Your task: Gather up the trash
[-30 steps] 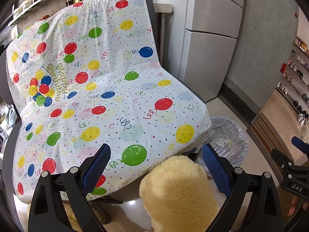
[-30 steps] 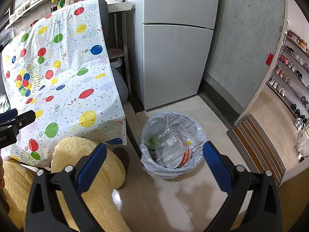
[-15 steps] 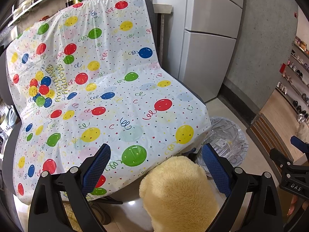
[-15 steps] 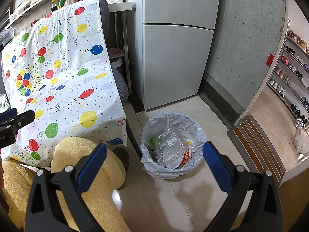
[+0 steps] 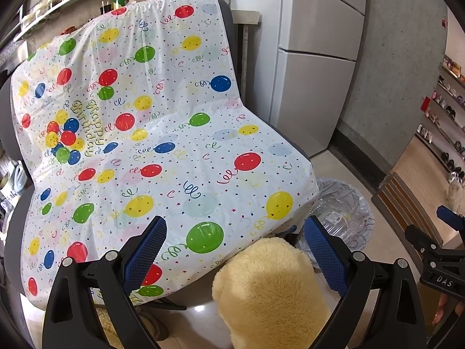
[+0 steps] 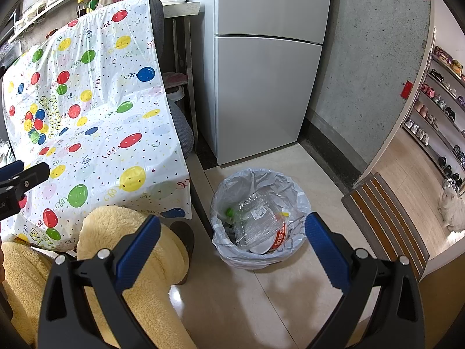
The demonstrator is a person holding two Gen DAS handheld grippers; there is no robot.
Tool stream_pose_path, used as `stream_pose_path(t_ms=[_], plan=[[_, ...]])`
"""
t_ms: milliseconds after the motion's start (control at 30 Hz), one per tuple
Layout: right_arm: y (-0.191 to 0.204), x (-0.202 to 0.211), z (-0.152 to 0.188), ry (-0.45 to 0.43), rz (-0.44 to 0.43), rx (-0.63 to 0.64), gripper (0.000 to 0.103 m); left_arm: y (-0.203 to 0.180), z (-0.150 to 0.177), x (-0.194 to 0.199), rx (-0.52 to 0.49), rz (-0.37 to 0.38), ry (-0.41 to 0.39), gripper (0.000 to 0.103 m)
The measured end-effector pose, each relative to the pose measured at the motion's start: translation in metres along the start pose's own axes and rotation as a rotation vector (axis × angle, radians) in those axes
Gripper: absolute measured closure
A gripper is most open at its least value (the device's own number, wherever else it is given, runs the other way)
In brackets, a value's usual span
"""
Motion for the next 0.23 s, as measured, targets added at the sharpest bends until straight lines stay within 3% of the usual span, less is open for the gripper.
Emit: stream_pose_path(t_ms=[233], plan=[[0.025, -0.014, -0.019, -0.011, -0.045, 0.044, 0.006, 0.035, 0.007, -0.021, 0.056, -0.021, 0.056, 0.008]])
Point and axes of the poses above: each gripper's, at about its wrist camera, not at the fingertips, and x roughly against the way its jaws point, y to its left, z to its underside, the point moved 3 cm from there along -x, roughly the way its jaws point, and after that the axes turned 3 degrees about y, right-handed, at the moved point
